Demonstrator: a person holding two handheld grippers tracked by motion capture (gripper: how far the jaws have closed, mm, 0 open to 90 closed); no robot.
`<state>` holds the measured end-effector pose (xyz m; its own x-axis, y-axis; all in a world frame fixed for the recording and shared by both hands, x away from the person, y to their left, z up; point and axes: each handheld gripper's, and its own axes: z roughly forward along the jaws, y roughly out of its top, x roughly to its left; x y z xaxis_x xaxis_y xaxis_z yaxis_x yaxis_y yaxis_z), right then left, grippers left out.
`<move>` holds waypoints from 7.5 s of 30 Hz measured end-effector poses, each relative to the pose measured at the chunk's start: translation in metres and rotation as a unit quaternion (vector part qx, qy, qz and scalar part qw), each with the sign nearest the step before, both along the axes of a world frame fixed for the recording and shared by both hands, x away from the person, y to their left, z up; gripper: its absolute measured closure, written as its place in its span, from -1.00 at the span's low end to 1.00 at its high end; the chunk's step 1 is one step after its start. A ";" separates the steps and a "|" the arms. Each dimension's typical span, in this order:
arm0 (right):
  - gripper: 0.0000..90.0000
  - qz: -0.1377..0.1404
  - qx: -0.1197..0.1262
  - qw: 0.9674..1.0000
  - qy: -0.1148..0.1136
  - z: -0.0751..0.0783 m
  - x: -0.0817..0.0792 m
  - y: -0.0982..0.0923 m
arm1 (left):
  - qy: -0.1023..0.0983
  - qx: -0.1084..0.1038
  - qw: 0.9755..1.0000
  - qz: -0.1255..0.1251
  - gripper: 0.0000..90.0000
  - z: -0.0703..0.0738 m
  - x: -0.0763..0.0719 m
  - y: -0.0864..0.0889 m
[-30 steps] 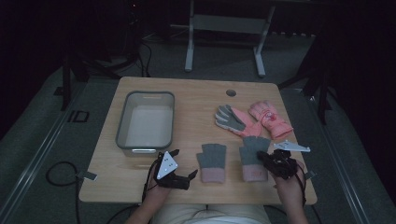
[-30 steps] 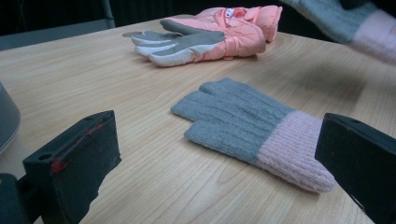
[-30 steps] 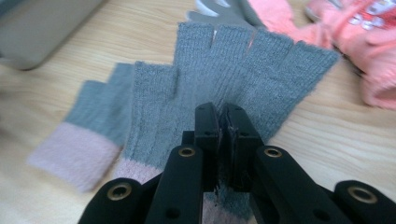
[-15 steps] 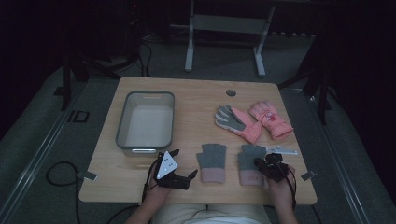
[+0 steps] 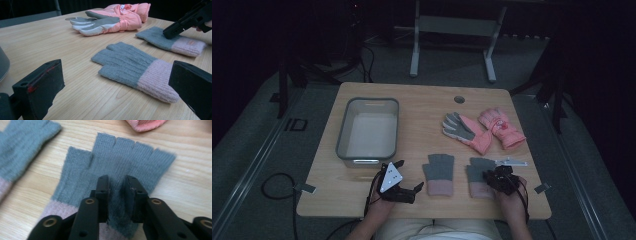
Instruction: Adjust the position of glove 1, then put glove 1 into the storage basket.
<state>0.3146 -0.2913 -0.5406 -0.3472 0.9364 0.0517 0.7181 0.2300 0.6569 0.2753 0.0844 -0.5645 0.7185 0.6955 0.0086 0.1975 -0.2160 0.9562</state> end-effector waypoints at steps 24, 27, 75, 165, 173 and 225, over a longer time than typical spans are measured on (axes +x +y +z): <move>0.34 0.215 -0.066 0.974 0.012 0.006 0.020 -0.011 | -0.002 0.002 1.000 0.001 -1.00 0.000 0.000 -0.001; 0.48 0.211 -0.058 0.976 0.012 0.004 0.020 -0.012 | -0.005 0.004 1.000 0.000 -1.00 0.000 -0.001 -0.001; 0.88 0.235 0.018 0.971 0.029 0.027 0.025 0.123 | -0.002 0.001 1.000 0.002 -1.00 0.000 0.000 0.000; 0.60 0.219 0.092 0.971 0.037 0.014 0.074 0.111 | 0.042 0.246 0.951 -0.185 0.54 0.027 0.018 -0.063; 0.60 0.219 0.100 0.971 0.003 0.046 0.076 0.114 | 0.028 0.253 0.947 -0.194 0.54 0.064 0.029 -0.054; 0.60 0.283 0.126 0.950 -0.026 0.117 0.152 0.315 | 0.092 0.281 0.949 -0.110 0.53 0.131 0.095 0.130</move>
<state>0.4662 0.0237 -0.4238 -0.7997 0.5589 0.2193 0.4918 0.4004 0.7732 0.3704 0.2140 -0.4331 0.8712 0.4513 0.1933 0.2414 -0.7365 0.6319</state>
